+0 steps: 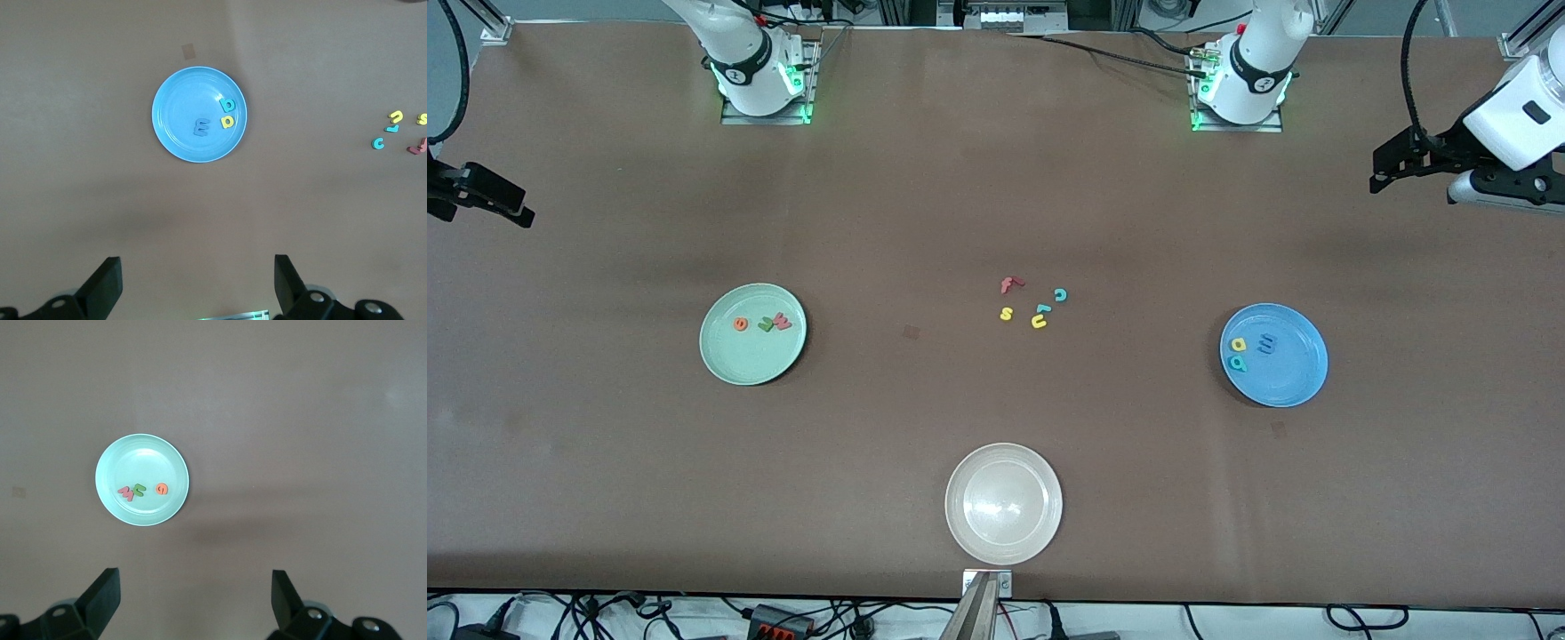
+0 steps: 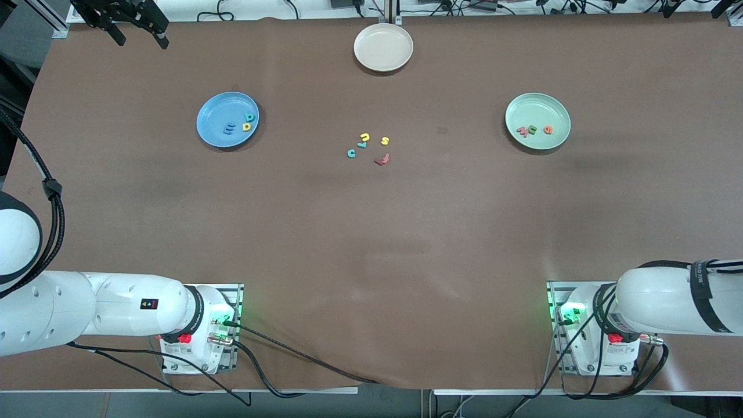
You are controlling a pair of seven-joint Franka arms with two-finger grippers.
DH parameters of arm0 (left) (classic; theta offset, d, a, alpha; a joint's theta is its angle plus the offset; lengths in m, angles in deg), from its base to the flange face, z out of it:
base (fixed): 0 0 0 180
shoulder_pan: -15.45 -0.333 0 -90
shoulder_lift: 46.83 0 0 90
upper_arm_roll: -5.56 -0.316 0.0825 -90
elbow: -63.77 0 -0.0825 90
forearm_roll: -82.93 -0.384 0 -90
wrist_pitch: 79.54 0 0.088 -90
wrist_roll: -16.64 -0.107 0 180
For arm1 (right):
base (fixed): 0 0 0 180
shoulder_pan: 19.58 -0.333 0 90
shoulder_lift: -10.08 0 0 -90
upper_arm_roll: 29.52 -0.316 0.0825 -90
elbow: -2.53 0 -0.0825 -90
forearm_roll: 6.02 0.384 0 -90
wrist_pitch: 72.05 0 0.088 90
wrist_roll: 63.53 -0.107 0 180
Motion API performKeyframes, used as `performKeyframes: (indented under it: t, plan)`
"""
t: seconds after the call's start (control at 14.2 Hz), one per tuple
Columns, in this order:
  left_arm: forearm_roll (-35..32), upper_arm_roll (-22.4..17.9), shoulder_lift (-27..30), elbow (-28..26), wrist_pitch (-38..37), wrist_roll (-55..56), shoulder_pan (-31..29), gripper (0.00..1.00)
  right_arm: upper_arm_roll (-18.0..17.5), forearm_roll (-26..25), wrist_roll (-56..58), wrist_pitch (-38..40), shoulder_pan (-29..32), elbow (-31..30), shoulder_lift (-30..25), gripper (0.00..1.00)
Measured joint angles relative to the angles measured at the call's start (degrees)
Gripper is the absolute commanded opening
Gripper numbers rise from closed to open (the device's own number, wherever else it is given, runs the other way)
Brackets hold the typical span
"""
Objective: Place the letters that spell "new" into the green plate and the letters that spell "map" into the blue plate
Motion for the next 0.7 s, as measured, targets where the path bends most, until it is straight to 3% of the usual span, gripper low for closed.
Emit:
performKeyframes:
  t: [0.7]
  plan:
    - [0.00, -0.01, 0.00, 0.02, -0.12, 0.00, 0.00, 1.00, 0.14, -0.08, 0.00, 0.30, 0.45, -0.01, 0.00, 1.00]
